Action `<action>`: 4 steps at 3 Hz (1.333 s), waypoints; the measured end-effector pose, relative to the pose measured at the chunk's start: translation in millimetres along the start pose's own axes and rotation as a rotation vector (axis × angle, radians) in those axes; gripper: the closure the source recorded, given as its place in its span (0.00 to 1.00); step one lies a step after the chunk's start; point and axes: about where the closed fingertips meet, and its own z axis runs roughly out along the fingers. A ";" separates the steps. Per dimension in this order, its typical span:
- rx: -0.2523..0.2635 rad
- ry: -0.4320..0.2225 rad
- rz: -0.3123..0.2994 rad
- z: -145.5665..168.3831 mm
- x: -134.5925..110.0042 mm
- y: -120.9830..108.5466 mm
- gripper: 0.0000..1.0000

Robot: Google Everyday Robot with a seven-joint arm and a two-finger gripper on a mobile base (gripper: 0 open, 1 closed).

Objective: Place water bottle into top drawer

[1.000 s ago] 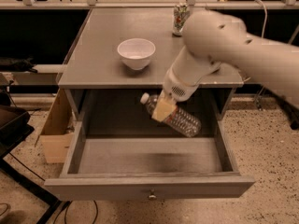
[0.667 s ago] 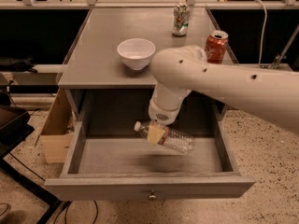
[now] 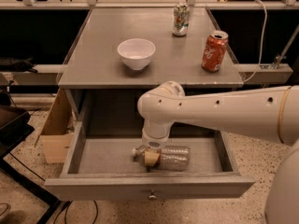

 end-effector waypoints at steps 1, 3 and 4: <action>0.000 0.000 0.000 -2.4 -0.3 0.0 0.81; 0.000 0.000 0.000 -2.4 -0.2 0.1 0.27; 0.000 0.000 0.000 -2.4 -0.2 0.1 0.00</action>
Offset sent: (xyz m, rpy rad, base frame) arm 0.0000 0.0000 0.0024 0.0000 0.0000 0.0000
